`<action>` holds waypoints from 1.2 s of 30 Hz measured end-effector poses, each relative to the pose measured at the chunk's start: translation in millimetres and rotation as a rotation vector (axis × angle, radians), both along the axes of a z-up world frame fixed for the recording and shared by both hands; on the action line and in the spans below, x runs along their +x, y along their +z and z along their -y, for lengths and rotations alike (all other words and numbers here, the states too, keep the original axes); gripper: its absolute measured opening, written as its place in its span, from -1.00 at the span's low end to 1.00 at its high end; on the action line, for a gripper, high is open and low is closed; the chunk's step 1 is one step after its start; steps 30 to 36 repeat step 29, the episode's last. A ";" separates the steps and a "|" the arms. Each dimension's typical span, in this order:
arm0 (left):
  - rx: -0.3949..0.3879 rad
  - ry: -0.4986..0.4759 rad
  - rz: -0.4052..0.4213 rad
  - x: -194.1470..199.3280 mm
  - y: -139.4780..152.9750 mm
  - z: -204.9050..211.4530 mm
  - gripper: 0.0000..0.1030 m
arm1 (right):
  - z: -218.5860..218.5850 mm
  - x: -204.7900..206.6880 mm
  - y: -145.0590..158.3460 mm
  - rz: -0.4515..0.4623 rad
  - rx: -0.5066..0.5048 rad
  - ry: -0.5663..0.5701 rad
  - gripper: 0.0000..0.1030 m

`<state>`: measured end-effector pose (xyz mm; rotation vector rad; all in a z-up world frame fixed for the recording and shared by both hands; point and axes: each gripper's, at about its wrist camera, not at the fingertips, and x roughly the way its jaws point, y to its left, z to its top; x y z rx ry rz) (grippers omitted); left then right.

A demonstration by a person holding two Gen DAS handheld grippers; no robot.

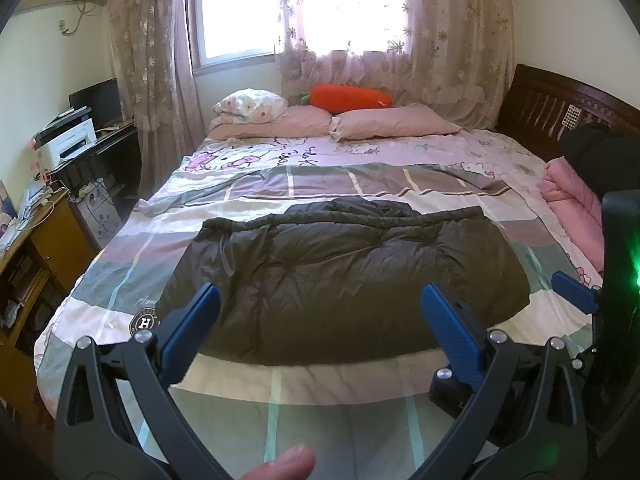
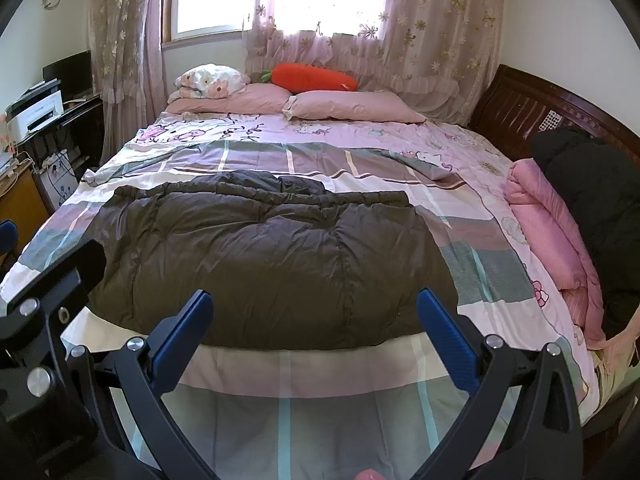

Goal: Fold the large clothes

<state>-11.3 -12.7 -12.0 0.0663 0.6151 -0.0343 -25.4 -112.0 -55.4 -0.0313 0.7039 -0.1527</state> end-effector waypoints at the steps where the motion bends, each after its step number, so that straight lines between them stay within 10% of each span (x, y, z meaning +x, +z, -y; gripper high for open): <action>1: 0.001 -0.001 0.000 -0.3 -0.1 0.6 0.96 | -1.0 -0.1 0.1 0.001 -0.001 0.000 0.97; 36: 0.030 -0.022 0.054 -9.9 1.8 8.5 0.96 | 8.2 1.3 -7.0 -0.009 -0.004 0.018 0.97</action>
